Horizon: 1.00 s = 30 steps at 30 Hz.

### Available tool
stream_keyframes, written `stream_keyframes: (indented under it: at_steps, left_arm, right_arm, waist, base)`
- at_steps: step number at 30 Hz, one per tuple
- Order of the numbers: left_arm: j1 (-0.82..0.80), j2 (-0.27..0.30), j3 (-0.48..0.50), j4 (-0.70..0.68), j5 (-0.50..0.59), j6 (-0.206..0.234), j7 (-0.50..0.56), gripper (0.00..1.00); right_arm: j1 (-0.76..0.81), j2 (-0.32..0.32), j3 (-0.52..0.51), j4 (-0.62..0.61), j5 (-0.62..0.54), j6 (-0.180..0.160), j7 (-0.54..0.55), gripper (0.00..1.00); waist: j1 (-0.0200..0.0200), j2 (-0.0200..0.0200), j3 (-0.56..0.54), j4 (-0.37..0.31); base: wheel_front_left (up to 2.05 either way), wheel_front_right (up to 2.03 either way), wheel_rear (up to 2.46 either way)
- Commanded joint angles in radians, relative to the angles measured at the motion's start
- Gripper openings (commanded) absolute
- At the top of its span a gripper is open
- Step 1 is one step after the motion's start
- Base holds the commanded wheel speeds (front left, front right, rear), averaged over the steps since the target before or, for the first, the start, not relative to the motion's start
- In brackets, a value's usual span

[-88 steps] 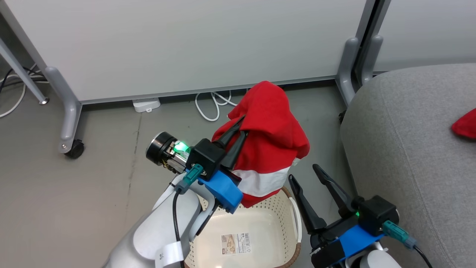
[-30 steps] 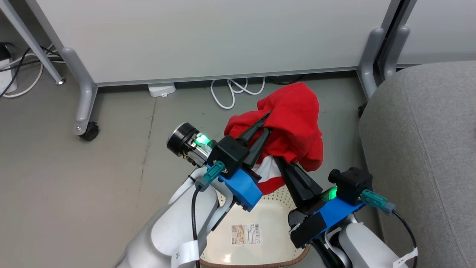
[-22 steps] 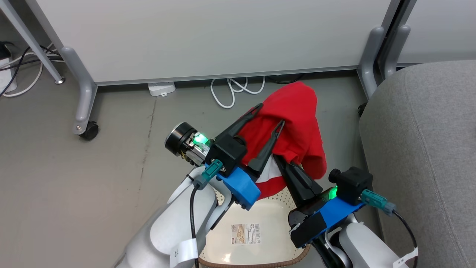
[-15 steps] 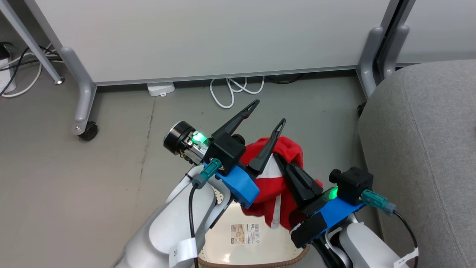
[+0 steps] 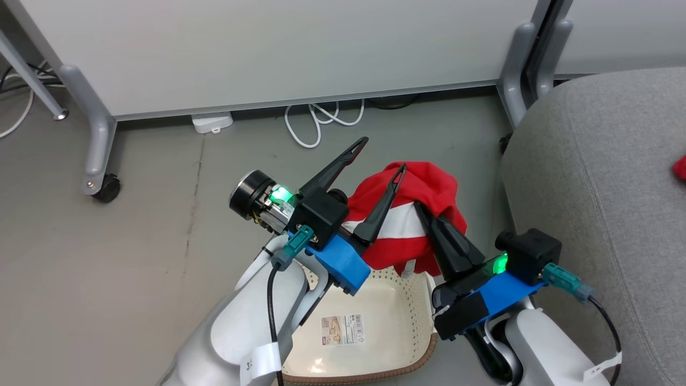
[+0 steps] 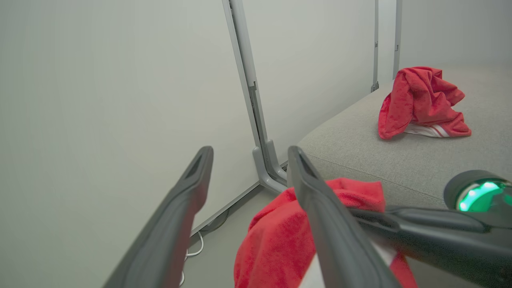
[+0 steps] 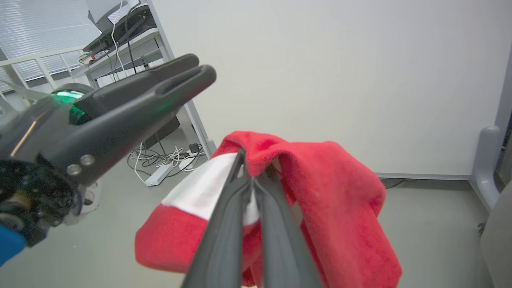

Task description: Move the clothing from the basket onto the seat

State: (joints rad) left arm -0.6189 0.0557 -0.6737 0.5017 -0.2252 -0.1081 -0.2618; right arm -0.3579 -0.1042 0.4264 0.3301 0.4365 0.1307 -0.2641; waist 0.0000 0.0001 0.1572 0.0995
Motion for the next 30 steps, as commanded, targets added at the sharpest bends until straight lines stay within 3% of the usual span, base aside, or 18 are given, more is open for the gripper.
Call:
stream_keyframes:
  at_steps: [1, 18, 30]
  left_arm:
    - [0.009, 0.004, 0.006, -0.005, 0.008, 0.001, -0.005, 1.0]
    - [0.04, 0.041, 0.023, -0.037, 0.038, -0.004, -0.005, 1.0]
    - [0.052, 0.05, 0.011, -0.041, 0.049, -0.011, -0.005, 1.0]
  right_arm:
    - [-0.011, -0.006, -0.015, -0.011, -0.011, 0.0, 0.0, 0.0]
    - [0.044, -0.017, -0.245, -0.131, -0.086, 0.0, 0.0, 0.0]
    - [0.117, -0.002, -0.328, -0.198, -0.118, 0.0, 0.0, 0.0]
  waist:
    - [0.0, -0.0001, 0.01, -0.019]
    - [0.0, -0.0001, 0.073, -0.225]
    - [0.0, -0.0001, 0.091, -0.339]
  base:
    - [0.0, 0.0, 0.0]
    - [0.0, 0.0, 0.0]
    - [0.0, 0.0, 0.0]
